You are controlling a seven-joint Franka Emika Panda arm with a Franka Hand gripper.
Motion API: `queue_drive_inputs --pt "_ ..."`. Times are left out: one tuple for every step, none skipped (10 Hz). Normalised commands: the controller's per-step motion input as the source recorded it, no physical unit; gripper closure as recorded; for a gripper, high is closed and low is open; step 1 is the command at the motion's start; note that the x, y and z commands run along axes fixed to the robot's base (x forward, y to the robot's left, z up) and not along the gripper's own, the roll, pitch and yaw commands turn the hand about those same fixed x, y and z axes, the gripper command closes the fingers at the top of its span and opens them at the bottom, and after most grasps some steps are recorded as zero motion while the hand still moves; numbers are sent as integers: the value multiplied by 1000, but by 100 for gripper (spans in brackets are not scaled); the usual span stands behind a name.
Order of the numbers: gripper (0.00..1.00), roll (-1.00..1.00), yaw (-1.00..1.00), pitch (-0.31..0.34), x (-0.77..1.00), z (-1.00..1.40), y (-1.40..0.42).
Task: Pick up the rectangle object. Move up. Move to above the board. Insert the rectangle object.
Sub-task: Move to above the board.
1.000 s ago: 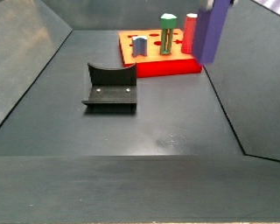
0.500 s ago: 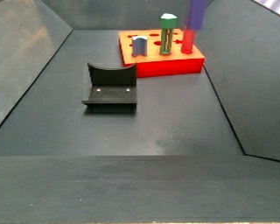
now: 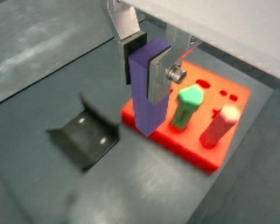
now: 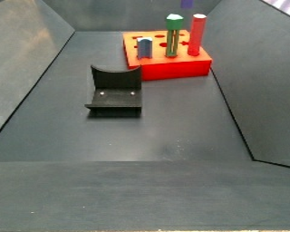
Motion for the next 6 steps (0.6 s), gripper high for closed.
queue_drive_inputs --pt "100 -16 -4 7 56 99 -1000" --pt "100 -9 2 17 56 103 -1000" --pt "100 -1 4 27 59 107 -1000" --pt "100 0 6 38 61 110 -1000" --pt "100 -5 9 54 69 113 -1000" --pt "100 1 7 73 79 114 -1000"
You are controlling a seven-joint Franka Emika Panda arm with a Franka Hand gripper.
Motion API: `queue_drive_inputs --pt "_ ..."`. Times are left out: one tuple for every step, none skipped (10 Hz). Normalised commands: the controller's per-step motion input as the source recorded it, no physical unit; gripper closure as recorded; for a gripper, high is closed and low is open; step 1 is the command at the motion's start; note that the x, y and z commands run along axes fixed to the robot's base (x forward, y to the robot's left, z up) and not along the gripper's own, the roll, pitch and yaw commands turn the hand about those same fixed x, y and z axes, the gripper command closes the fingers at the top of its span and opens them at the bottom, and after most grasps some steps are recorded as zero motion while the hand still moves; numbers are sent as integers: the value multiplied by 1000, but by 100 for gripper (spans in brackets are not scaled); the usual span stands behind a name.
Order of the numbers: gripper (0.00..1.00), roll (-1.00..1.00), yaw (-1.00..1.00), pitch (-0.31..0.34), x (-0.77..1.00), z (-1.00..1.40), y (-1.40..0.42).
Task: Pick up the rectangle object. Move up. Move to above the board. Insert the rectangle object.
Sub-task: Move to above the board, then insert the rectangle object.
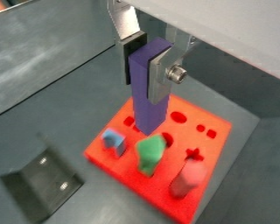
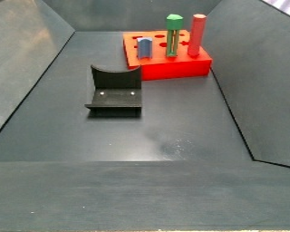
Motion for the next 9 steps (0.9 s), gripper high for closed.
queue_drive_inputs --pt "100 4 10 96 99 117 -1000" --pt "100 1 9 108 108 118 -1000" --pt "100 5 8 124 133 128 -1000" --pt "100 5 9 134 140 114 -849" --pt "100 10 11 134 120 83 -572" --pt "100 11 12 123 94 53 -346" --pt "100 107 -969 -46 71 -366 0" --pt "100 103 -974 -51 69 -360 0" --pt "100 186 -971 -54 86 -471 0"
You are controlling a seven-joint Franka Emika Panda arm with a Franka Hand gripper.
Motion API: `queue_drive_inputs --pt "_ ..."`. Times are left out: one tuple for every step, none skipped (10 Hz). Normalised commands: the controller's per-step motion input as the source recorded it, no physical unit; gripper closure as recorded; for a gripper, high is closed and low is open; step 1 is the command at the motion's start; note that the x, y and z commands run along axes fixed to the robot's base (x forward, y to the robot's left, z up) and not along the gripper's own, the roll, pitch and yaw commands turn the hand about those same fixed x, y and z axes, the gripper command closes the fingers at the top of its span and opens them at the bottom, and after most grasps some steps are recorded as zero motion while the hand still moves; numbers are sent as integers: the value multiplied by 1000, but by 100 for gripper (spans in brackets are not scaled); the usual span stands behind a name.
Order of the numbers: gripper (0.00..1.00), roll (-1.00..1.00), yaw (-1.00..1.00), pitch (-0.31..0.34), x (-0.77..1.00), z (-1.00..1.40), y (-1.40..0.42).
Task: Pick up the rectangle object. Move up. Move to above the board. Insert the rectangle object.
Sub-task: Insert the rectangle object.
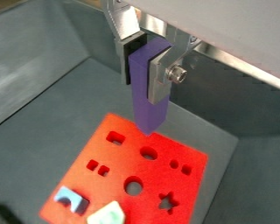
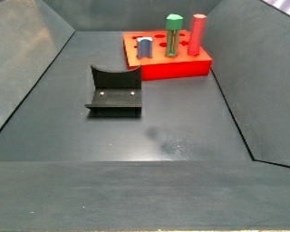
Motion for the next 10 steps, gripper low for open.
queue_drive_inputs --pt "100 246 -940 -44 131 -554 0" --pt "100 256 -926 -44 149 -566 0" --pt "100 271 -846 -54 240 -623 -3" --pt "100 249 -563 -39 534 -591 -66" --pt "100 204 -540 -26 551 -494 -94" --pt "100 159 -643 -24 429 -397 -91" --pt "100 80 -900 -27 126 -280 -23" --pt "100 40 -1000 -43 0 -237 0" --pt "100 21 -1000 -39 0 -226 0" --pt "100 0 -1000 -43 0 -197 0"
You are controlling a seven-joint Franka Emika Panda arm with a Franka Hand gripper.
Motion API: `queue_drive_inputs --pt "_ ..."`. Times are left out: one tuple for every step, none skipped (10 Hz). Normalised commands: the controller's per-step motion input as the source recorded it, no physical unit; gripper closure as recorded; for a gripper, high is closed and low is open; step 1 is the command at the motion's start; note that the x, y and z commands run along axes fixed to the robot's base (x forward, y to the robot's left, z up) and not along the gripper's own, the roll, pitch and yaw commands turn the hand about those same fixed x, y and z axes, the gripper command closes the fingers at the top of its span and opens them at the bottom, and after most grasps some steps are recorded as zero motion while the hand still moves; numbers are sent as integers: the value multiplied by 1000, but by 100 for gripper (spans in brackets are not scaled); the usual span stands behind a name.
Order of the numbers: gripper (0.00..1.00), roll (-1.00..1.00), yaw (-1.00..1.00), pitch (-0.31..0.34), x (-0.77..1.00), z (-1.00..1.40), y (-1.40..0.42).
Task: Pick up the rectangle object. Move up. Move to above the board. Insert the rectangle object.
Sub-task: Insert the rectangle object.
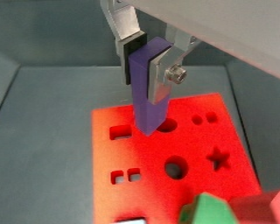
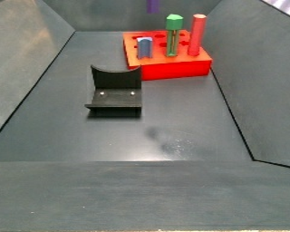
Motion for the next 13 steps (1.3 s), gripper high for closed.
queue_drive_inputs --pt "100 0 -931 -46 131 -277 0" --pt "100 -21 -794 -46 289 -243 0" --pt "100 -39 -666 -4 446 -194 0" --pt "100 -21 -534 0 586 -209 -11" --pt "100 -4 -537 0 580 -246 -14" --pt "100 0 -631 0 460 -271 0" --pt "100 0 -637 0 434 -294 -51" --pt "100 0 -620 0 443 -334 -83" --pt "100 0 -614 0 403 -346 -154" --pt "100 63 -434 59 266 -217 -249" --pt "100 111 -240 66 26 -169 -189" --pt "100 141 -174 76 0 -163 -149" --pt "100 129 -183 80 0 -157 -89"
